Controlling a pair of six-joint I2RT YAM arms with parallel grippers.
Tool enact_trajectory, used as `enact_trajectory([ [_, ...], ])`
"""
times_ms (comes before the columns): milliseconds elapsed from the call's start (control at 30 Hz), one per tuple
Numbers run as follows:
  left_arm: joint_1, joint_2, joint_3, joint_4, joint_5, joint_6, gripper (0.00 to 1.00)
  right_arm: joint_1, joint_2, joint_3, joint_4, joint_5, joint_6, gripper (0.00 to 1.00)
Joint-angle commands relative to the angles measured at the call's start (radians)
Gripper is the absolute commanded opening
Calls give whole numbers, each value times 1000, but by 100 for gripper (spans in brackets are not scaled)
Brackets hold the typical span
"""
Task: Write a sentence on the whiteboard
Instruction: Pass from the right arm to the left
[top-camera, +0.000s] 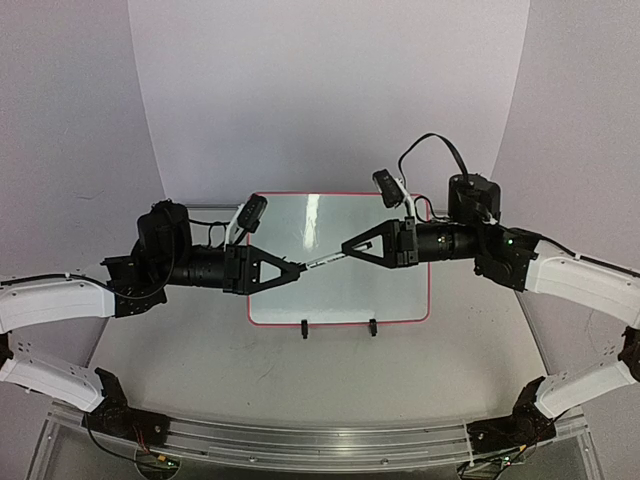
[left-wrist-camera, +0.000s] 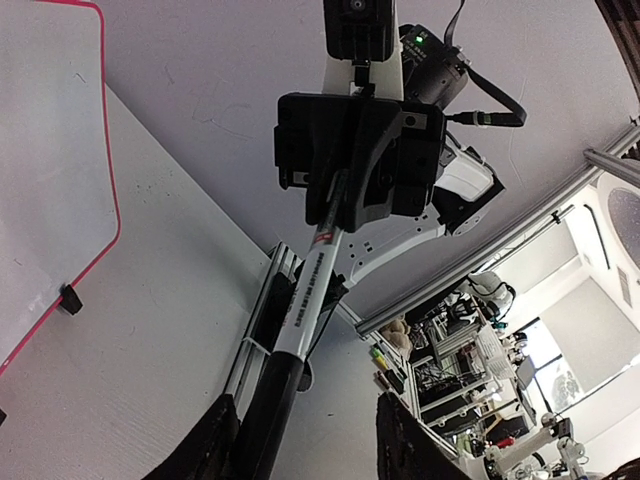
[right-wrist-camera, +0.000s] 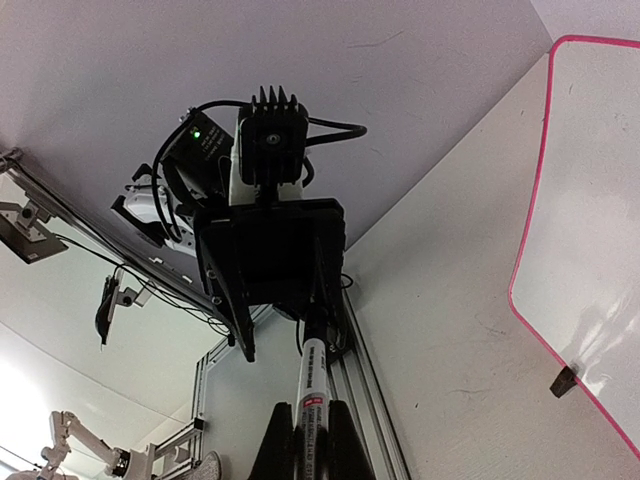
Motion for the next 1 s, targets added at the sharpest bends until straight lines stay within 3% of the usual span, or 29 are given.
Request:
enact_trajectory([
  [0,3,-28,-4,59,7,-4,44,-2,11,-5,56,-13,18,0],
  [233,3,-33,-13,72,7,-11,30,-1,12,-7,59,-14,25,0],
  [467,3,-36,-19,71,5,-13,0,-2,10,-17,58,-28,27,0],
  [600,3,-41,-26,67,8,-15,0,-1,3,-26,53,-51,9,0],
  [833,2,-9,4,15,42,-9,0,0,18,-10,30,-117,-19,40],
  [967,1,20,25,8,85,-12,0,0,47,21,10,-153,-33,51],
])
